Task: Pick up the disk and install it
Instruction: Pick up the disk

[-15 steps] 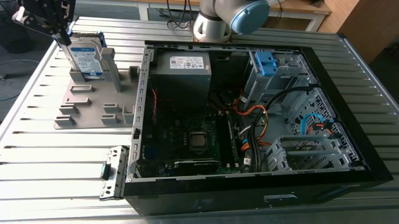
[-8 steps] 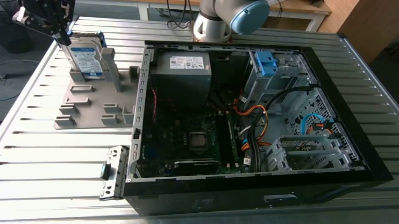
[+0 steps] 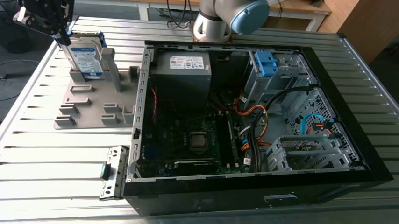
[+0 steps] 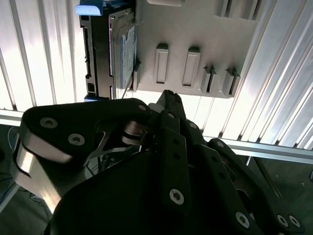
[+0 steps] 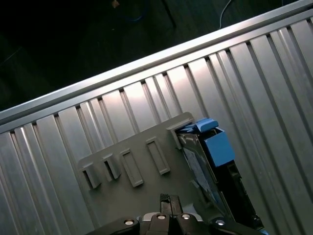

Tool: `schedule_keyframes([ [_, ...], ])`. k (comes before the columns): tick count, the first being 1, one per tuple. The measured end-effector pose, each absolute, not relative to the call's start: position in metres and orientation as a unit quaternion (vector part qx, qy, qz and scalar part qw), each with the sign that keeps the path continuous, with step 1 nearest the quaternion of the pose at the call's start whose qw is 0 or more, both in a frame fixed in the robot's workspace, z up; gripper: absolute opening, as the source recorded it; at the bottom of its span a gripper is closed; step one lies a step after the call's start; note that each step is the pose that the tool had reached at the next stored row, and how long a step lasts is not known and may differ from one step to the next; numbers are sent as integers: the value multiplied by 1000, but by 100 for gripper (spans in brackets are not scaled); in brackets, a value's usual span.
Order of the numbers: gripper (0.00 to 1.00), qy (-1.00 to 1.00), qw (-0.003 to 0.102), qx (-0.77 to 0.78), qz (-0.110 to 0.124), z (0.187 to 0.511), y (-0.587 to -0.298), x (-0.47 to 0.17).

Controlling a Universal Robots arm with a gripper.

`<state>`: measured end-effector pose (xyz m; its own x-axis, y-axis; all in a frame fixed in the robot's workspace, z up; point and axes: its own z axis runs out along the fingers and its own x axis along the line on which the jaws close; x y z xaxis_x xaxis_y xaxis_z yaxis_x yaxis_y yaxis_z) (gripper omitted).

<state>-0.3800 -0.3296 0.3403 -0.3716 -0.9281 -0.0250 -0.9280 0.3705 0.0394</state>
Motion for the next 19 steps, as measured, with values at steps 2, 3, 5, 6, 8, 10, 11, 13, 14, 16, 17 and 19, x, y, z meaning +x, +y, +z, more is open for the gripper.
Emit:
schedule_keyframes([
  [2, 11, -826, 1, 564, -23, 340, -330, -380],
  [3, 11, -825, 1, 565, -23, 340, -330, -380],
  [5, 11, -823, 1, 568, -23, 340, -330, -380],
  [6, 11, -822, 1, 570, -23, 340, -330, -380],
  [8, 11, -819, 1, 573, -23, 340, -330, -380],
  [10, 11, -817, 1, 576, -23, 340, -330, -380],
  [11, 11, -816, 1, 577, -23, 340, -330, -380],
  [13, 11, -814, 1, 580, -23, 340, -330, -380],
  [14, 11, -813, 1, 582, -23, 340, -330, -380],
  [16, 11, -811, 1, 584, -23, 340, -330, -380],
  [17, 11, -810, 1, 586, -23, 340, -330, -380],
  [19, 11, -808, 2, 589, -23, 340, -330, -380],
])
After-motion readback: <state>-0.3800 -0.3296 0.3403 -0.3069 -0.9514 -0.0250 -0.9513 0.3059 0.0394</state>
